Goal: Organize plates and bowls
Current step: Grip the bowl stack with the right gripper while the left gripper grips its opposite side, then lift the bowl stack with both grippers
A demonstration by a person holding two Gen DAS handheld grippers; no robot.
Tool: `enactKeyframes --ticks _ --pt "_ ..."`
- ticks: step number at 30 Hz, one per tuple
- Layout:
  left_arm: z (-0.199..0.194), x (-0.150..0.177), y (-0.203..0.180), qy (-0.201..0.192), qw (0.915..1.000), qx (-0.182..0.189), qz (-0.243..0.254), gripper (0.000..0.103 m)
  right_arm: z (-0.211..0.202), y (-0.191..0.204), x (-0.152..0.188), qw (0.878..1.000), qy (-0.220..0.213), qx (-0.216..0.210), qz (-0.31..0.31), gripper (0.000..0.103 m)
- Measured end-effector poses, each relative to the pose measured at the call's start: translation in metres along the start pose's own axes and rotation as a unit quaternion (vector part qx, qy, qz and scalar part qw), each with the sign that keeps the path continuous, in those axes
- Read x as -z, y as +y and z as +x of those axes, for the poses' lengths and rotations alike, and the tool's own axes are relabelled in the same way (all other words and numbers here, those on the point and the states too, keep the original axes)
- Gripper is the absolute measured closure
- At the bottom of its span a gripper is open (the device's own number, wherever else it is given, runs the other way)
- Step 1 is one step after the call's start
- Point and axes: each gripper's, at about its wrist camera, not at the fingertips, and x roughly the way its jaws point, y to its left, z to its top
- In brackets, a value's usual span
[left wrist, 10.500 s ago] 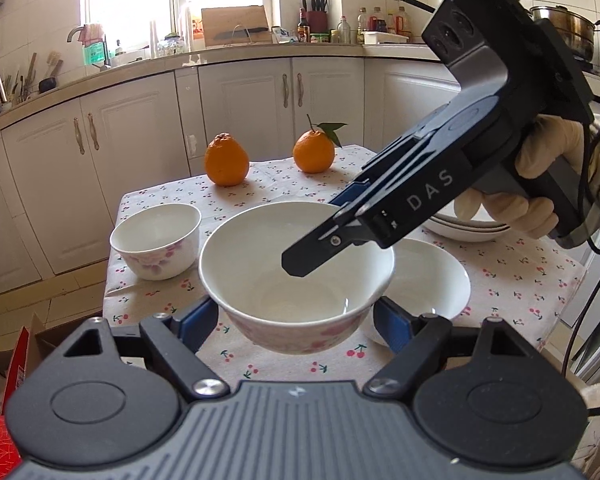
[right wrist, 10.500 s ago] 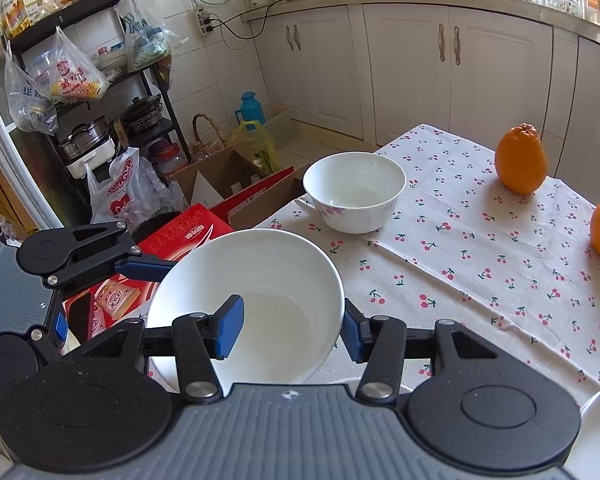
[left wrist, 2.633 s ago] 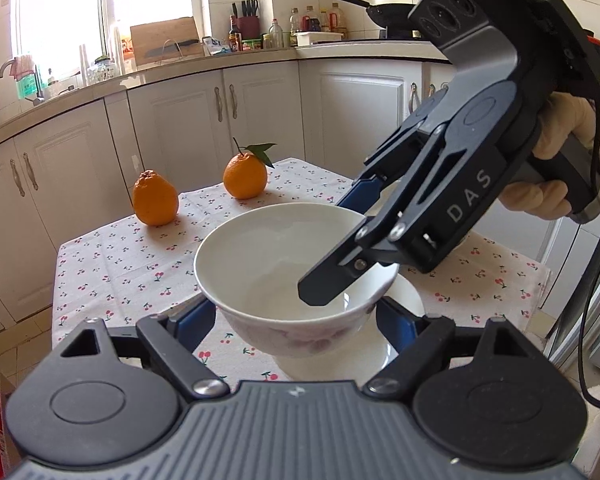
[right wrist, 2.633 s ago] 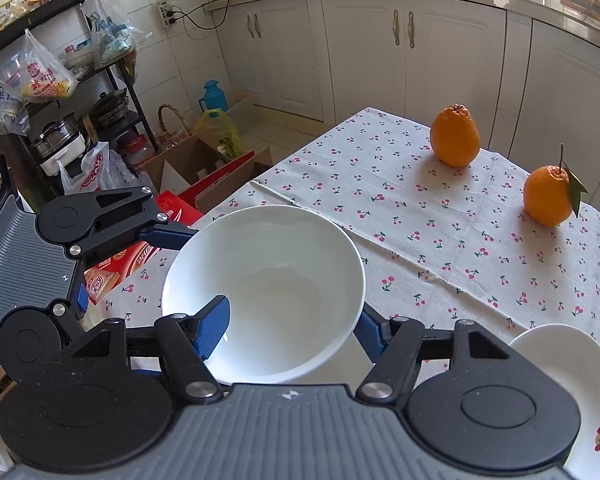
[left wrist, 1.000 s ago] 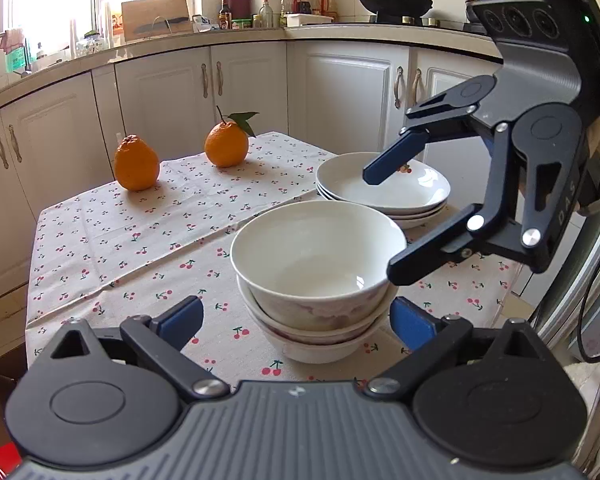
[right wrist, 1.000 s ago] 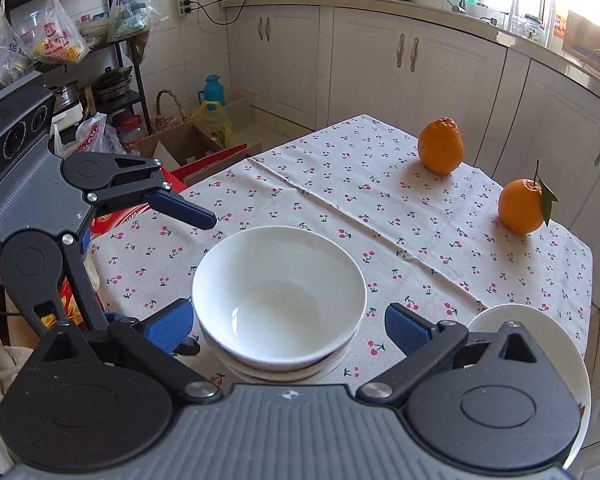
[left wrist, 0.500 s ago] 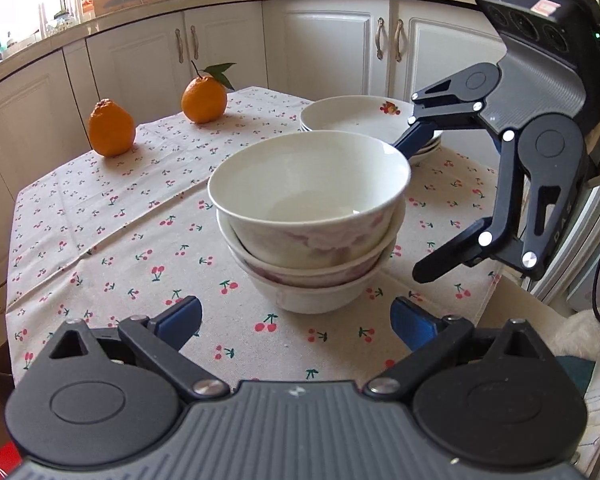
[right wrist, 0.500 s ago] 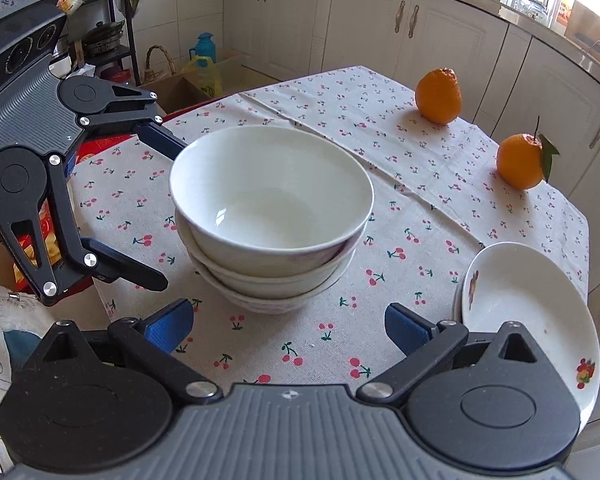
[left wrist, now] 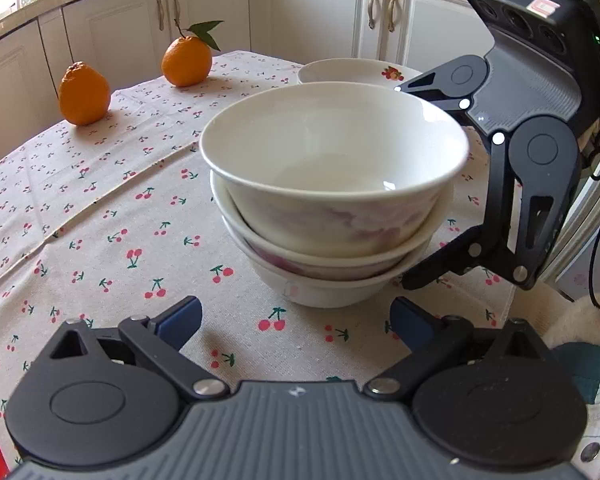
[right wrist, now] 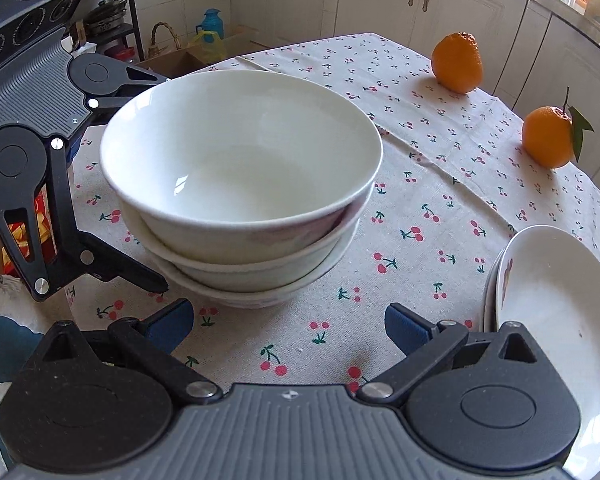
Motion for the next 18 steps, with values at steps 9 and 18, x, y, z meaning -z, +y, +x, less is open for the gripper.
enactKeyframes --ticks 9,18 --pt "0.0092 -0.0058 0.0053 -0.004 0.9994 0.018 0.029 0.003 0.0096 -0.0072 -0.0026 1.0 -0.007 -0.026 -0.015 0.0" --pt "0.0038 -0.0079 0.0079 -0.002 0.9965 0.053 0.065 0.019 0.0005 -0.0032 -0.0074 0.997 -0.023 -0.045 -0.05 0.003"
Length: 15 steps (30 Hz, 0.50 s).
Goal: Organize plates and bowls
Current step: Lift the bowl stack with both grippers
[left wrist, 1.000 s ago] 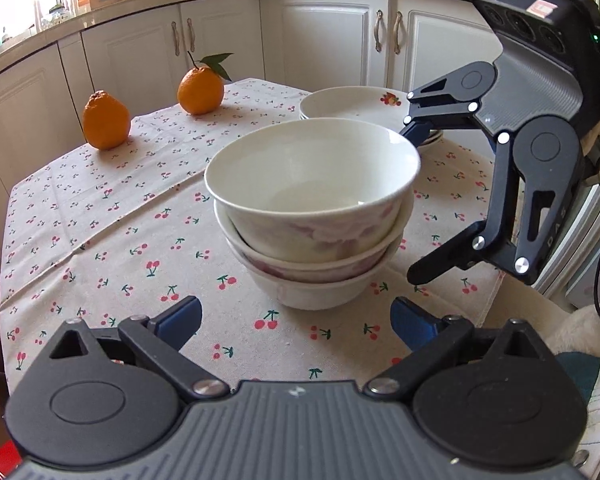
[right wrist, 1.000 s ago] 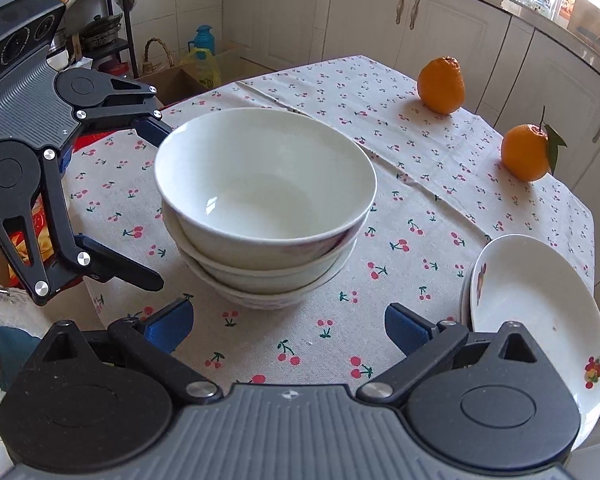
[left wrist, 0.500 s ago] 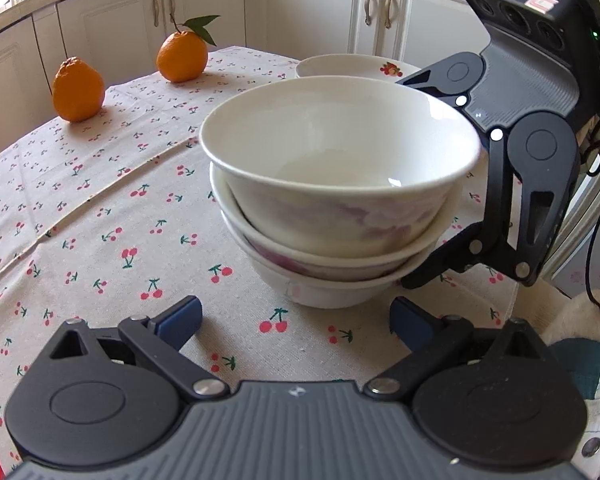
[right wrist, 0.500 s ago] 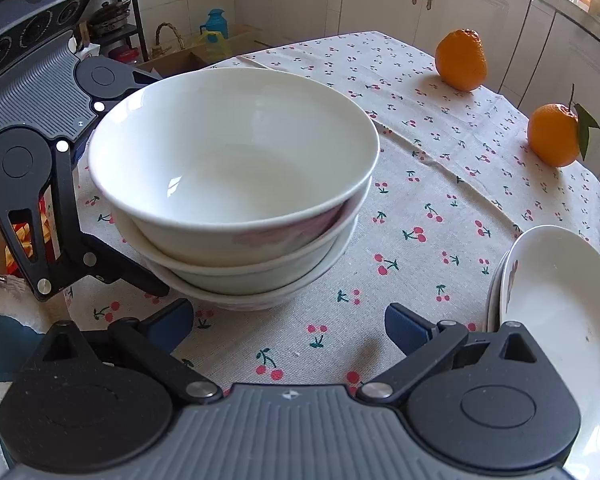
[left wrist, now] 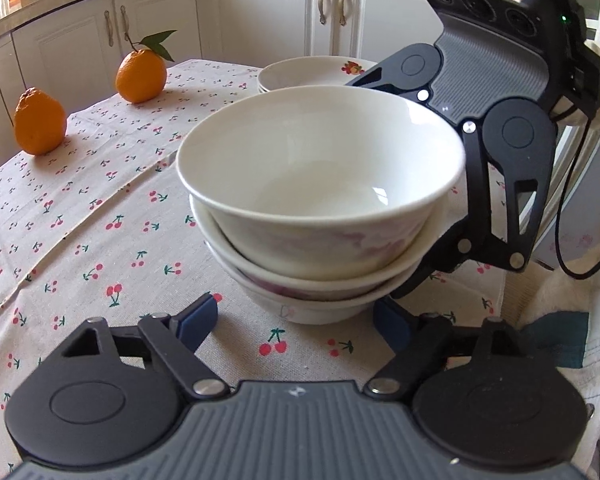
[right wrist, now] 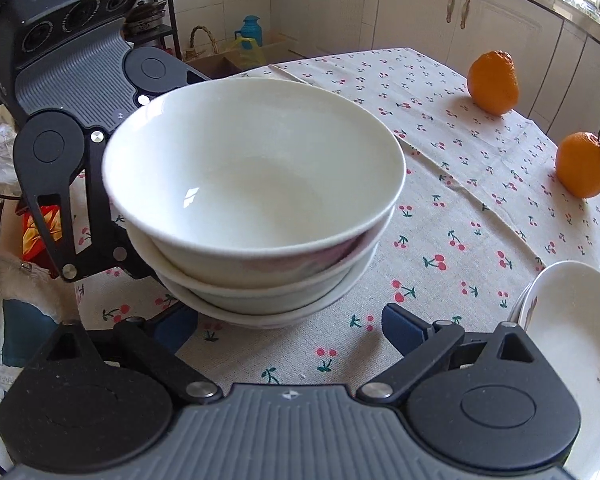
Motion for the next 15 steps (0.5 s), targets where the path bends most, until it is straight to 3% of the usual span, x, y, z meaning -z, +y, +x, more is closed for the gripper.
enactKeyframes --ticks 15 --pt "-0.001 -0.012 -0.001 0.007 0.9988 0.025 0.042 0.023 -0.008 0.004 -0.011 0.999 0.013 -0.023 -0.047 0.018"
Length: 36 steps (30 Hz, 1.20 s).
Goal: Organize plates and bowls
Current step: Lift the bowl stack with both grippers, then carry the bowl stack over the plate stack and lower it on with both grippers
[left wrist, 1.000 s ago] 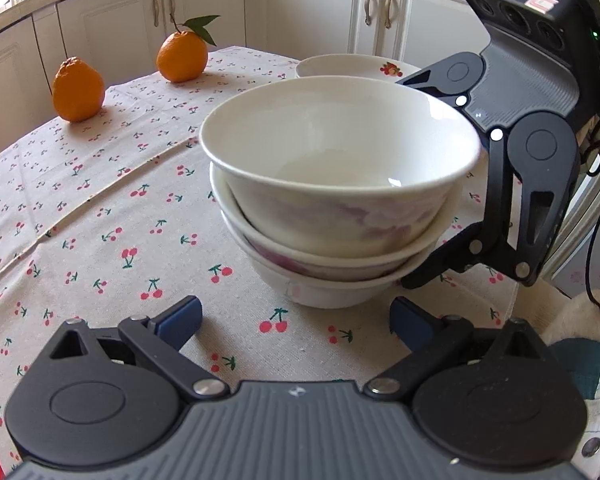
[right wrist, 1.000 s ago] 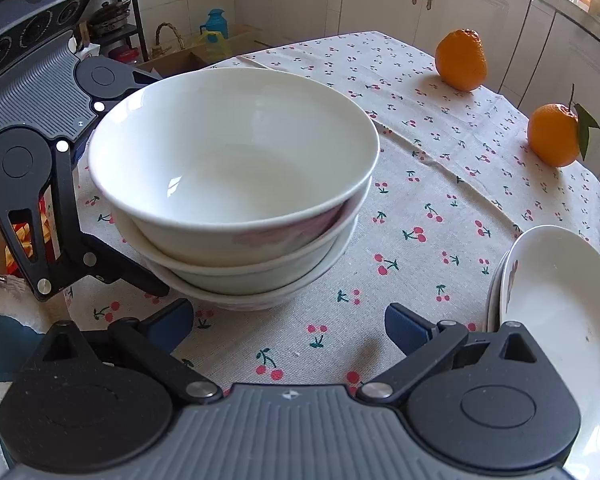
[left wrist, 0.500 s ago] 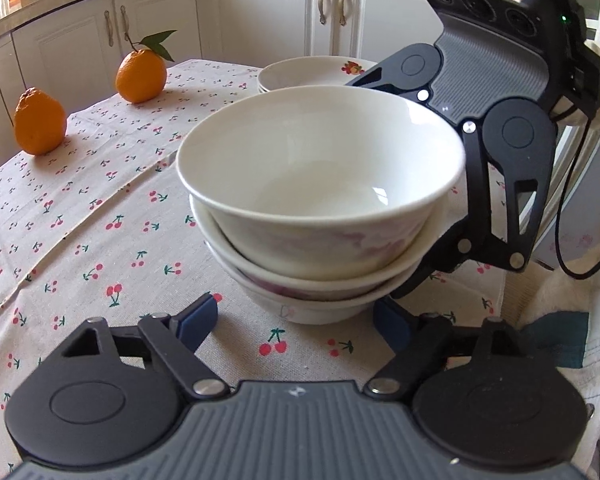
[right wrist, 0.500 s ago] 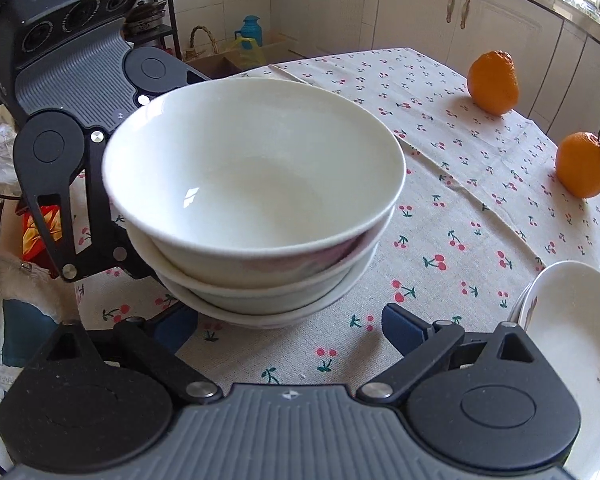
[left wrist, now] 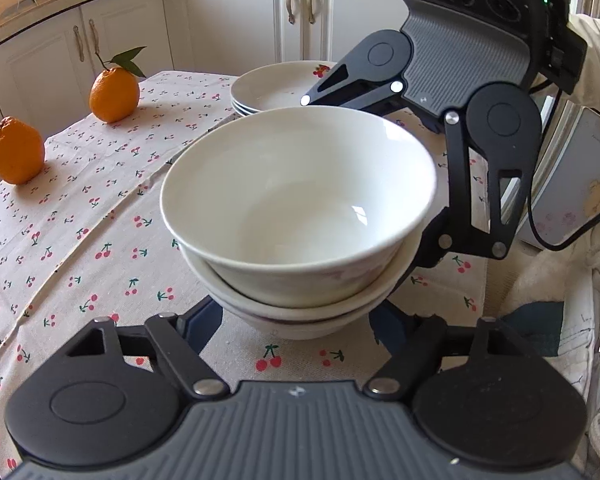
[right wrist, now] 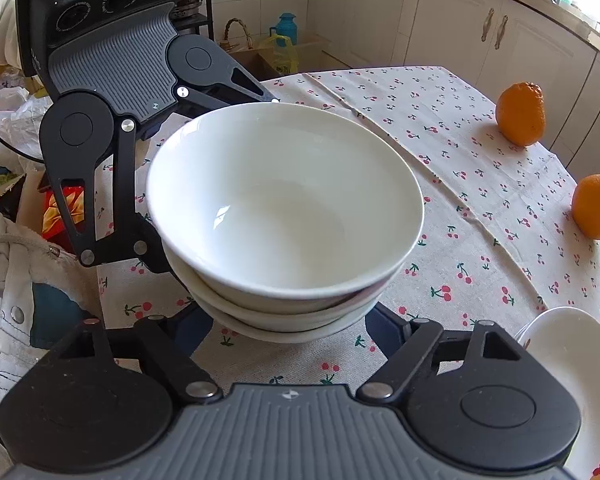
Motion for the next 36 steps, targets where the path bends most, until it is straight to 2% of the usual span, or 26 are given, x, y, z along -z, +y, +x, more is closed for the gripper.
enactKeyframes --ticks 23,36 --pt "-0.0006 -0.0019 0.0038 0.003 0.9995 0.025 0.022 0.02 -0.0005 -0.0027 -0.0065 1.0 0.013 -0.019 -0.006 0.018" --pt "-0.0047 -0.0058 -0.0022 -0.004 0.9995 0.012 0.03 0.021 -0.0049 -0.0049 -0.0076 1.0 0.013 -0.018 -0.002 0.018"
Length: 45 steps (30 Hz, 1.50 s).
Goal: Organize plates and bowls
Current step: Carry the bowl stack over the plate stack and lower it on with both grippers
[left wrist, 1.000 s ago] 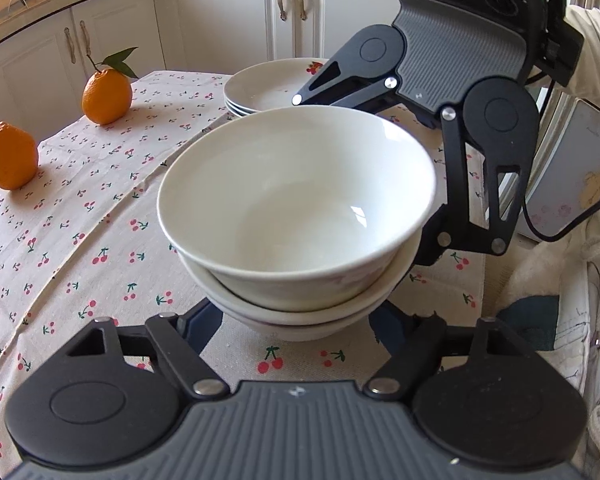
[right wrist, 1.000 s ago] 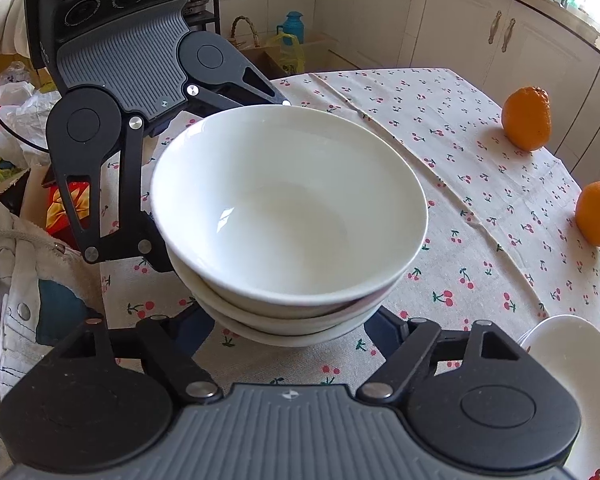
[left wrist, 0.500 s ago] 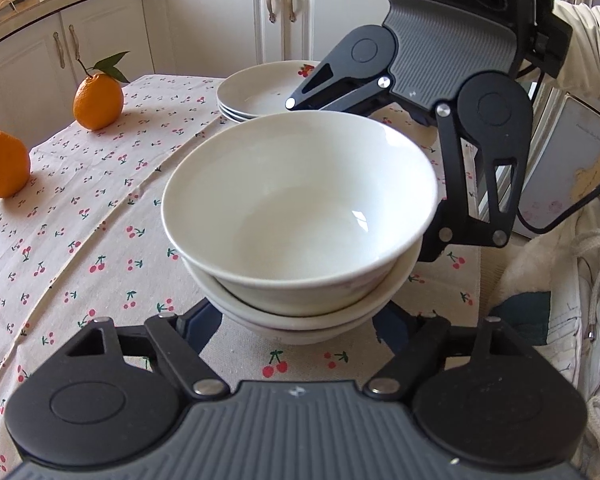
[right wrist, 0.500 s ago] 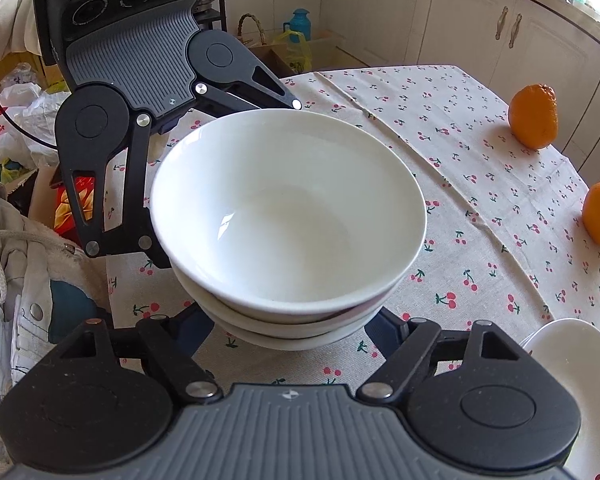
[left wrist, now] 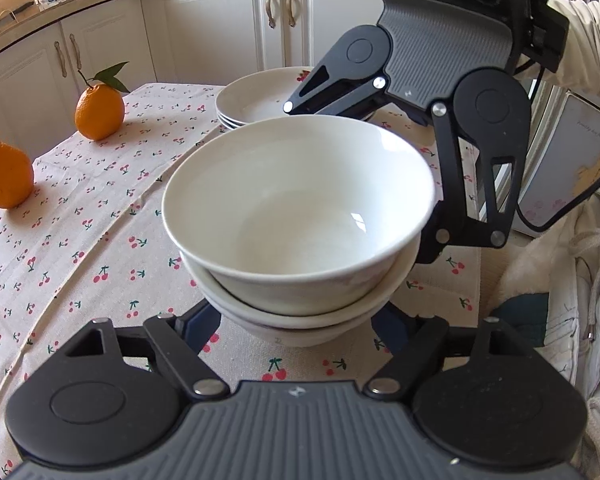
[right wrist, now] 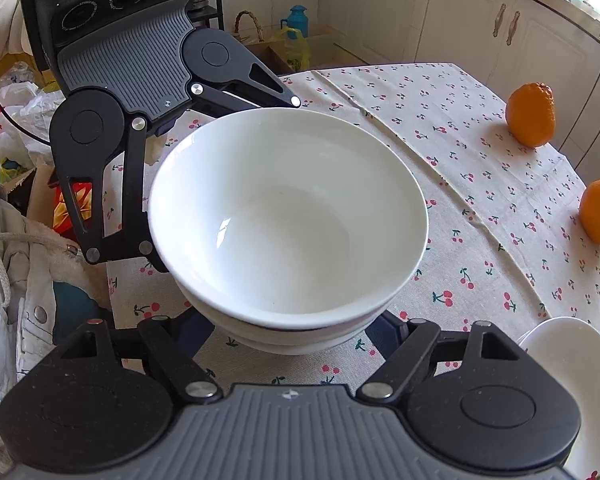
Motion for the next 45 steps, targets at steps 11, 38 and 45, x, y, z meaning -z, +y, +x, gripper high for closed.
enactKeyframes --ticks 11,38,45 --pt "-0.001 -0.038 -0.002 -0.008 0.9999 -0.007 0.006 0.021 -0.035 -0.017 0.006 1.0 -0.018 0.017 -0.009 0.018" --pt "0.112 -0.161 0.012 -0.021 0.9953 0.038 0.087 0.022 -0.095 -0.125 0.099 0.992 -0.01 0.099 0.073 0.018" --pt "0.127 -0.163 0.016 -0.014 0.9958 0.042 0.08 0.022 -0.086 -0.132 0.109 0.991 -0.006 0.1 0.087 0.019"
